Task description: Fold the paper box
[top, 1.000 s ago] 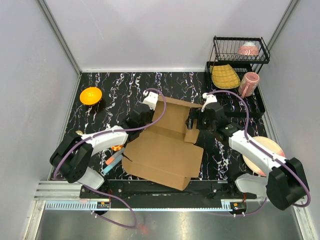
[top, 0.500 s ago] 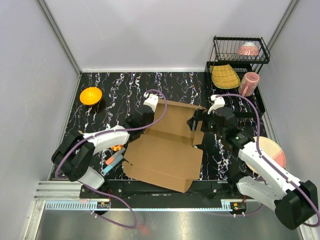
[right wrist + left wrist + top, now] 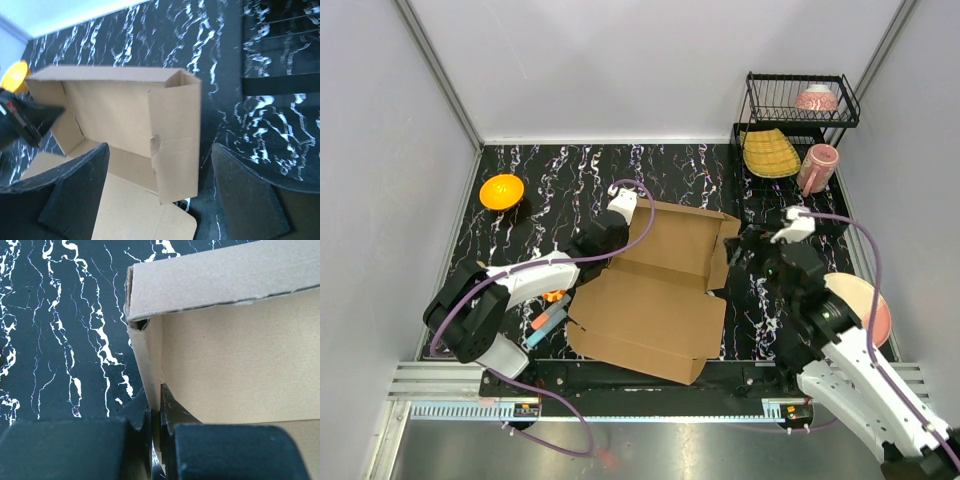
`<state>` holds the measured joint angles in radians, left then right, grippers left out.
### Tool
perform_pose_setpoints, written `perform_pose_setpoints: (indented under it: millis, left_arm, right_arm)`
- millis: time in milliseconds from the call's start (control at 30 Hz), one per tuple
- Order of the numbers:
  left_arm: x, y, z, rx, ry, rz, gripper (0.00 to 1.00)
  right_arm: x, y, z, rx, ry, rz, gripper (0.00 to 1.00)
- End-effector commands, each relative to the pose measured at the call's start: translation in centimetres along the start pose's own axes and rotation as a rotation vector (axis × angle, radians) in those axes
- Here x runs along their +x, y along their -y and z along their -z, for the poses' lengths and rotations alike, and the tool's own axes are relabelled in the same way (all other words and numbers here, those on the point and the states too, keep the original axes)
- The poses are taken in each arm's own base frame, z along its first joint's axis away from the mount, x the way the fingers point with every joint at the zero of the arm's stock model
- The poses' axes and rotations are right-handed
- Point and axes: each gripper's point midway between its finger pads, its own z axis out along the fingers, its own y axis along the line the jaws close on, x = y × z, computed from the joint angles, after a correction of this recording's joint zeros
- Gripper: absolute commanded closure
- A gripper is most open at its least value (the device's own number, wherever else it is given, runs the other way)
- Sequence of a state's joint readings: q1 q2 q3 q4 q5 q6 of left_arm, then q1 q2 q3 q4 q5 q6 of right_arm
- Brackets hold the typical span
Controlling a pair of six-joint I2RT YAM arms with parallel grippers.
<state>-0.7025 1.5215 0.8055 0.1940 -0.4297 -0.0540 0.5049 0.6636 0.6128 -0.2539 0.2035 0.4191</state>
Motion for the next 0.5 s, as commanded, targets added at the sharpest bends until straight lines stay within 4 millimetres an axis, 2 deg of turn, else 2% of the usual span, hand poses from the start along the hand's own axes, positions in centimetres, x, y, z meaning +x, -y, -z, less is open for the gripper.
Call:
perform_pose_setpoints:
  millis: [0, 33, 67, 167, 267, 467]
  left_arm:
    - [-0.6, -1.2, 0.4, -0.054, 0.002, -0.040, 1.00]
    - [-0.6, -1.2, 0.4, -0.055, 0.003, -0.038, 1.00]
    - [-0.6, -1.2, 0.4, -0.057, 0.003, -0.038, 1.00]
    - [-0.6, -1.2, 0.5, -0.055, 0.005, -0.036, 1.00]
    - [-0.8, -1.2, 0.6, -0.055, 0.010, -0.030, 1.00]
    - [-0.9, -1.2, 0.7, -0.050, 0.013, -0.023, 1.00]
  right_arm:
    - [-1.7, 3.6, 2.0, 0.193, 0.100, -0.072, 0.14]
    - [-1.5, 4.3, 2.1, 0.229, 0.102, -0.077, 0.16]
    - [-0.4, 4.9, 2.0, 0.259, 0.071, -0.091, 0.17]
    - [2.0, 4.9, 0.9, 0.258, -0.002, -0.112, 0.18]
    - [4.3, 4.2, -0.5, 0.213, -0.073, -0.119, 0.17]
    - [6.9, 3.1, -2.4, 0.140, -0.156, -0.100, 0.16]
